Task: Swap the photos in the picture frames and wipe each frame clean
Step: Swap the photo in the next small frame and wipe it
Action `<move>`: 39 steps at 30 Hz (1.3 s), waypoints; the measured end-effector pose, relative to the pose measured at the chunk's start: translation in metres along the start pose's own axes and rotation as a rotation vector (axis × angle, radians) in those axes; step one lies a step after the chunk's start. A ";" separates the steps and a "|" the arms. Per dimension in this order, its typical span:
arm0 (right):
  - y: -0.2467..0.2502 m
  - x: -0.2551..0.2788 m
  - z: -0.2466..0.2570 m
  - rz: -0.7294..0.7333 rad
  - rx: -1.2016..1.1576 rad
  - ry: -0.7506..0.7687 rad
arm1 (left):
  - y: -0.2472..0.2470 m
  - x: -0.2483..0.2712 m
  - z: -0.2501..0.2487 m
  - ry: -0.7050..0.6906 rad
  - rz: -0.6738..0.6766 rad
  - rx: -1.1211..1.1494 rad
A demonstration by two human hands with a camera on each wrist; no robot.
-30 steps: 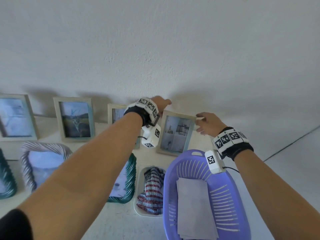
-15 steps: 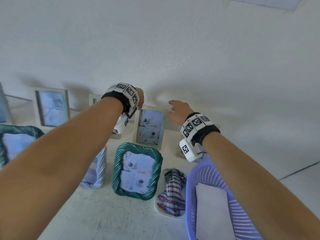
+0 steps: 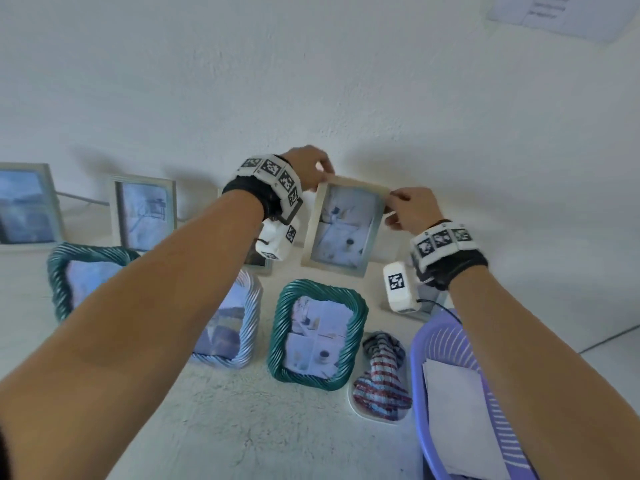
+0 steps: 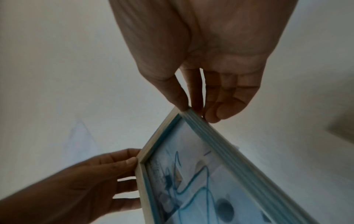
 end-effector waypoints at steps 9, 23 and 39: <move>0.044 0.137 0.109 -0.126 -0.391 0.382 | 0.098 0.118 -0.041 -0.429 -0.253 0.392; -0.194 0.338 -0.051 0.150 -1.011 -0.288 | -0.063 0.299 0.139 0.037 -0.044 0.637; -0.236 0.374 -0.054 0.250 -0.830 -0.385 | -0.153 0.365 0.139 0.211 0.172 0.810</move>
Point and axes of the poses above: each hand's wrist, its own x-axis away from the middle knuckle, its own y-axis out of the back of the hand, z = x × y, the point moved 6 cm from there along -x, towards the middle knuckle
